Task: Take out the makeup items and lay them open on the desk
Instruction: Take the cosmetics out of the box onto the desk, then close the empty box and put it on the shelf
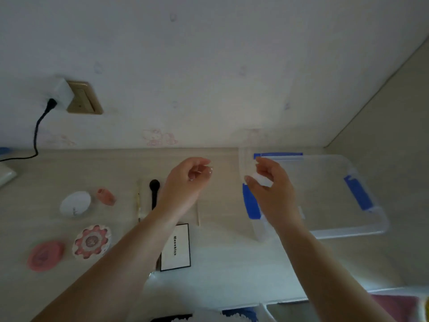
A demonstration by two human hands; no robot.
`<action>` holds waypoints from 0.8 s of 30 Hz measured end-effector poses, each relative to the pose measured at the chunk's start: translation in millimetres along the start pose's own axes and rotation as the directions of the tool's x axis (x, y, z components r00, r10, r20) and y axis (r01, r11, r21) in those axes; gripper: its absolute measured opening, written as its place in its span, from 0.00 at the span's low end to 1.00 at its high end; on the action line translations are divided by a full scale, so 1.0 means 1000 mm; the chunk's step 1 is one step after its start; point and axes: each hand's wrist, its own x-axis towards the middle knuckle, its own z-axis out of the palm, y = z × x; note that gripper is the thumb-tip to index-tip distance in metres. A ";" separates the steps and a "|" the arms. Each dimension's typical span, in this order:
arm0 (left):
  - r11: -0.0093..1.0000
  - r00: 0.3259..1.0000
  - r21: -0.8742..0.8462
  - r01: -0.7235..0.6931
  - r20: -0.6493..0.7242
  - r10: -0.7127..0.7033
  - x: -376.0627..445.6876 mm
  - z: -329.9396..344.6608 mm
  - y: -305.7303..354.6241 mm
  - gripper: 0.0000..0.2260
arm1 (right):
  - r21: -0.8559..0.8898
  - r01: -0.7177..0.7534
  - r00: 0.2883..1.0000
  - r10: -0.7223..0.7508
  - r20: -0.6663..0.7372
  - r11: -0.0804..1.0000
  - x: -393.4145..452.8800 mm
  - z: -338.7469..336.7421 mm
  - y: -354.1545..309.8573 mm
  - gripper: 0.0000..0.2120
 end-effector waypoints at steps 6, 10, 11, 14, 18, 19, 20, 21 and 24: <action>0.991 0.994 0.097 0.092 0.048 -0.097 0.041 0.064 0.020 0.08 | -0.049 0.044 0.999 -0.045 -0.027 0.998 0.060 -0.086 0.026 0.19; 0.975 0.978 0.096 0.200 0.038 -0.204 0.076 0.100 0.016 0.12 | -0.134 0.042 0.998 -0.046 -0.031 0.990 0.118 -0.139 0.058 0.18; 0.967 0.972 0.116 0.226 0.036 -0.232 0.083 0.105 0.013 0.14 | -0.171 0.026 0.999 -0.030 -0.024 0.985 0.132 -0.148 0.066 0.18; 0.940 0.950 0.157 0.304 0.025 -0.311 0.103 0.120 0.005 0.19 | -0.252 -0.050 0.998 0.059 0.028 0.966 0.168 -0.169 0.090 0.19; 0.888 0.896 0.149 0.434 0.025 -0.443 0.126 0.137 -0.004 0.26 | -0.320 -0.158 0.958 0.224 0.181 0.934 0.207 -0.177 0.112 0.25; 0.875 0.883 0.136 0.464 0.008 -0.469 0.130 0.140 -0.007 0.28 | -0.321 -0.190 0.938 0.268 0.221 0.928 0.214 -0.177 0.115 0.26; 0.859 0.867 0.124 0.496 -0.017 -0.498 0.136 0.143 -0.010 0.30 | -0.319 -0.222 0.914 0.311 0.260 0.921 0.222 -0.176 0.119 0.27; 0.846 0.853 0.113 0.522 -0.035 -0.521 0.140 0.145 -0.014 0.32 | -0.314 -0.255 0.892 0.348 0.288 0.915 0.230 -0.175 0.122 0.29; 0.805 0.813 0.116 0.582 -0.048 -0.580 0.147 0.152 -0.021 0.35 | -0.297 -0.348 0.847 0.434 0.307 0.889 0.249 -0.172 0.136 0.33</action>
